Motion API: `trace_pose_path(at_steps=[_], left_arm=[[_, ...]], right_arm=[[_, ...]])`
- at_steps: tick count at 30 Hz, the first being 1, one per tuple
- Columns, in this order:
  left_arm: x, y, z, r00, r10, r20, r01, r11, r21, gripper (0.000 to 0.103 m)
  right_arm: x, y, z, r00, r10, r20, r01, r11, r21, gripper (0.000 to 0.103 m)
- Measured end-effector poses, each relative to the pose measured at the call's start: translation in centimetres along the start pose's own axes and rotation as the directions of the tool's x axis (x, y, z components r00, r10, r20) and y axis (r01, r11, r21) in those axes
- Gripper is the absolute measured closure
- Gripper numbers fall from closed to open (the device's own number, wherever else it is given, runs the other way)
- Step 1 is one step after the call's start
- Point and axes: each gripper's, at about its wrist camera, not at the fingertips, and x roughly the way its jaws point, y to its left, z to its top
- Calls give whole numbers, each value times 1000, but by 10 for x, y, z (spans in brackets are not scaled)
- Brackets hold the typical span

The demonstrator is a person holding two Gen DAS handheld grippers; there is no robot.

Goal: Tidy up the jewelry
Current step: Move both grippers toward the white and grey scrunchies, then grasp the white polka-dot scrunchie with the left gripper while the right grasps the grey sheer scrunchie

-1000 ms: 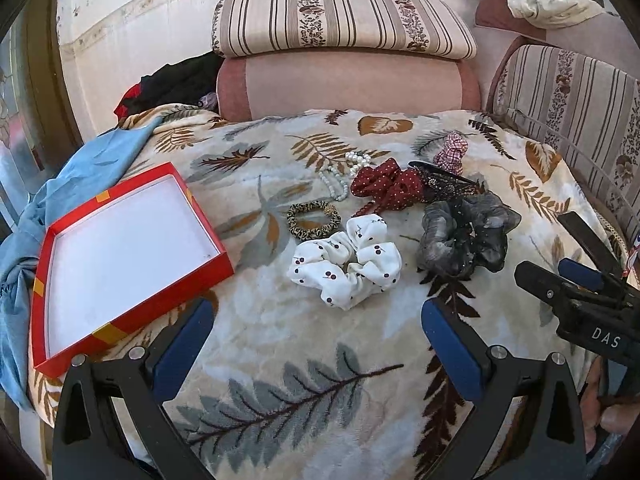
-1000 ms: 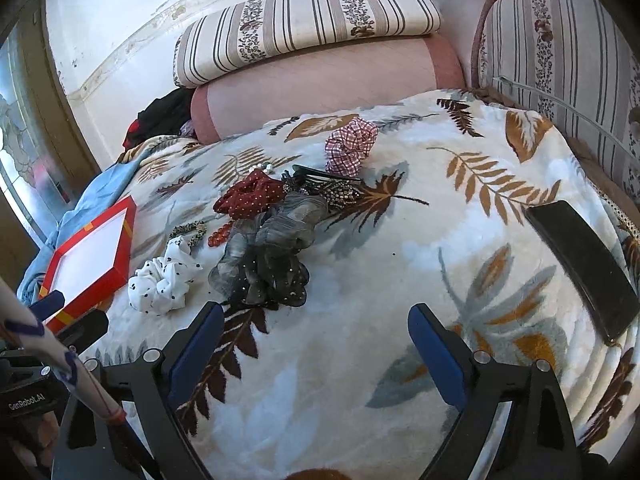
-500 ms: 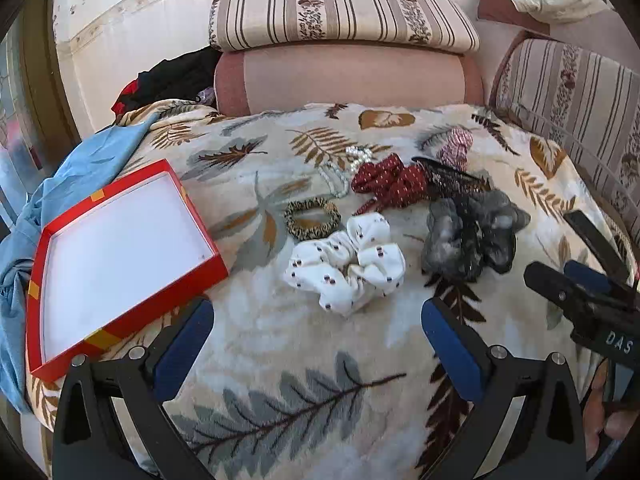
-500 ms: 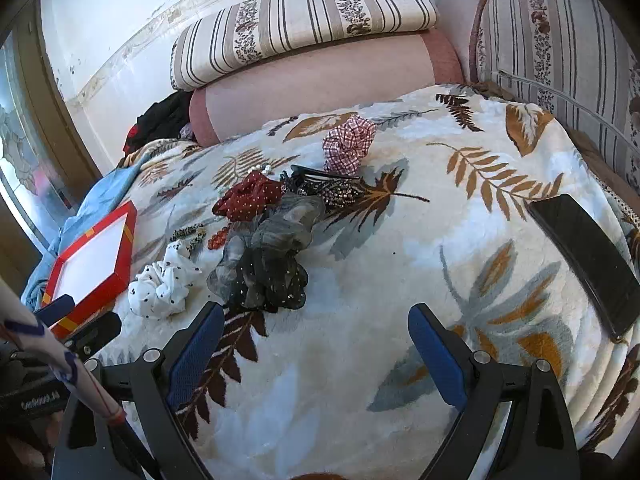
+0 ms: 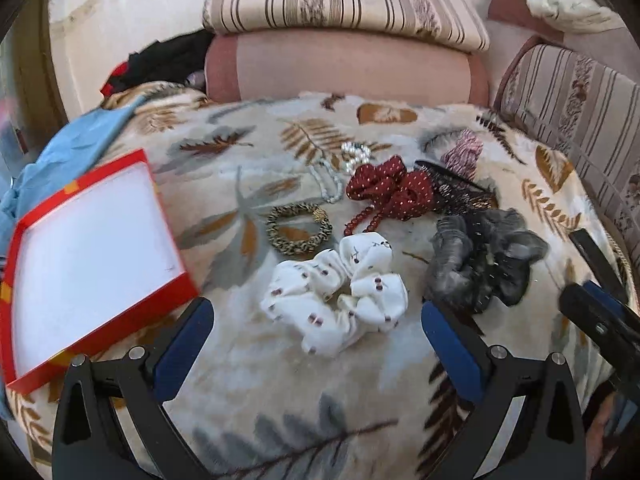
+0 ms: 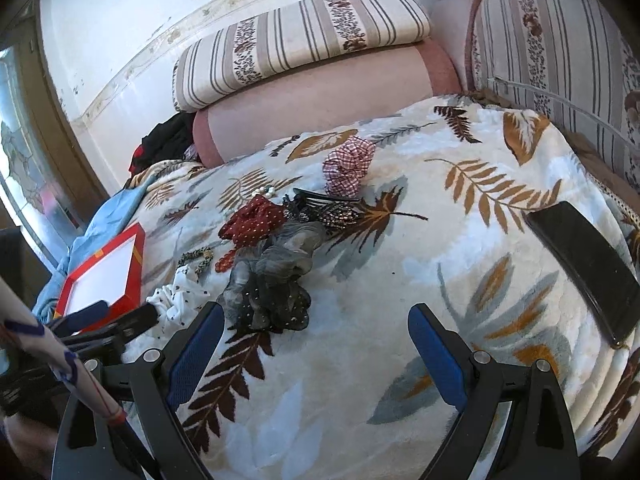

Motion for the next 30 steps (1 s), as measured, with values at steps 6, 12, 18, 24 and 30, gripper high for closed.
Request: trace_pose_path(at_steps=[6, 12, 18, 24, 30], left_arm=[[42, -3, 0, 997, 20, -81, -19, 1000, 12, 59], [31, 3, -4, 999, -34, -34, 34, 999, 3, 84], [17, 5, -6, 999, -41, 2, 41, 999, 11, 84], [3, 3, -8, 998, -45, 31, 45, 999, 23, 84], [-9, -2, -6, 997, -48, 62, 46, 999, 28, 84]], right_arm=[[3, -6, 1, 1000, 5, -10, -5, 1000, 26, 7], [18, -2, 9, 998, 55, -35, -54, 998, 32, 7], [56, 24, 26, 994, 78, -78, -81, 996, -35, 26], [81, 25, 16, 983, 91, -162, -97, 995, -33, 84], [52, 22, 18, 991, 109, -73, -113, 992, -48, 86]])
